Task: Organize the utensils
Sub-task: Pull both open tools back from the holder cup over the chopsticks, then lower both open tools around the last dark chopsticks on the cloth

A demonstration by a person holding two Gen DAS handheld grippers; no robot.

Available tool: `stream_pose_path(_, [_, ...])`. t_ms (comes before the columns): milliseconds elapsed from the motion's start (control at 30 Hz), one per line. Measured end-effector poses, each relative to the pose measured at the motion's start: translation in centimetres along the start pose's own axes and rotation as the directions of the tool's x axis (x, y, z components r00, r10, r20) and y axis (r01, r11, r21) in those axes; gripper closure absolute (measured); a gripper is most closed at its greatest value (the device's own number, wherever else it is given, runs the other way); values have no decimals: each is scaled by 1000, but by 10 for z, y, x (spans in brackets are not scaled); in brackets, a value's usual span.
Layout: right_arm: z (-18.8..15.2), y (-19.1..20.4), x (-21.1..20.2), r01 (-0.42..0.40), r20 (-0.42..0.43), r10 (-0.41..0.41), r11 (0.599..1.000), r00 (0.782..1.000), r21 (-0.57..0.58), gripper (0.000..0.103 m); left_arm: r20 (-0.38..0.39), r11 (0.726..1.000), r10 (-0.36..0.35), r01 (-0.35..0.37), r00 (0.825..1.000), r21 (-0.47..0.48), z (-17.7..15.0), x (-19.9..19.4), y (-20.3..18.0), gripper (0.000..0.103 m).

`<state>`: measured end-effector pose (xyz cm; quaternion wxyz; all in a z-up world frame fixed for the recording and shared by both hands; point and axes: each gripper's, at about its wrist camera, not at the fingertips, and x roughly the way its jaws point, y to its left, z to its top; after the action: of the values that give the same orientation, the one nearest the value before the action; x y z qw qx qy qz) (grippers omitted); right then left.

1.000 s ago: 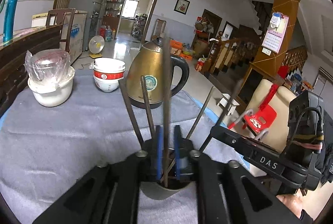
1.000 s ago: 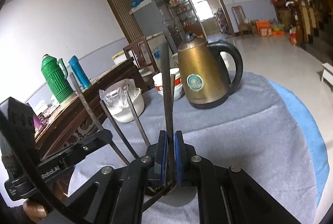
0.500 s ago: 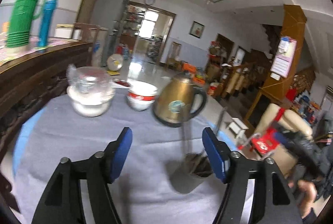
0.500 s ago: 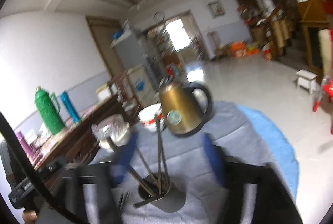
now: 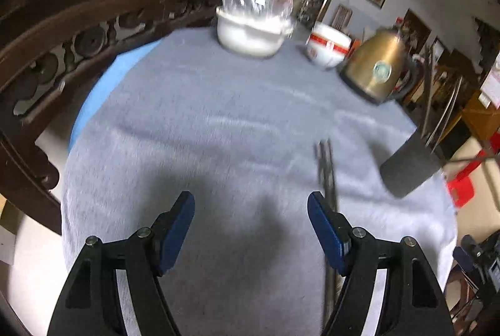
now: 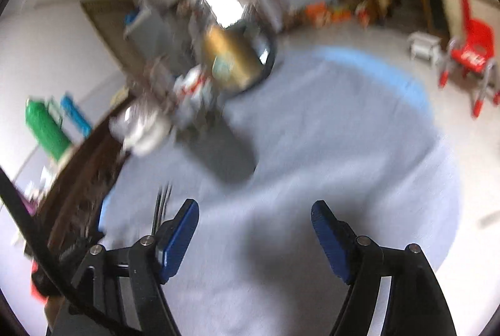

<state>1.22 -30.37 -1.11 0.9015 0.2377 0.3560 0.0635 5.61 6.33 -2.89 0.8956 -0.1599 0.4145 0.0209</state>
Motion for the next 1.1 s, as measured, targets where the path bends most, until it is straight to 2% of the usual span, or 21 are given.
stream_pose_path(33, [-7,12,12,-32,-57,30,999,998,-31,25,-6,1000,1,-1,1000,4,-3,1,-1,28])
stream_pose_path(200, [-24,51,43,-119,-192,96,986,977,-116,26,-19,1000,-11,11,1000,4,-12,1,-3,28])
stream_pose_path(467, [-47,94,60,-185,-302,116,960,946,-210,27,-29,999,-38,37,999,-21,-17,8,5,28])
stream_pose_path(500, [-47,97,63,-198,-317,124,957,940,-213,31,-31,999,-43,42,999,-23,-17,9,5,28])
stream_pose_path(633, [-38,118,86,-244,-396,145,946,907,-213,62,-34,997,-63,61,997,-41,-18,8,10,28])
stream_pose_path(767, [-29,135,117,-236,-441,128,951,888,-199,63,-40,996,-73,71,997,-58,-19,7,19,28])
stream_pose_path(867, [-23,145,137,-200,-466,90,960,880,-193,65,-42,994,-83,80,996,-77,-19,6,26,28])
stream_pose_path(1000, [-19,151,160,-160,-510,48,971,859,-179,78,-42,992,-93,89,995,-94,-18,6,32,28])
stream_pose_path(1100, [-18,153,171,-135,-529,15,972,849,-190,82,-46,990,-102,97,994,-102,-18,8,33,28])
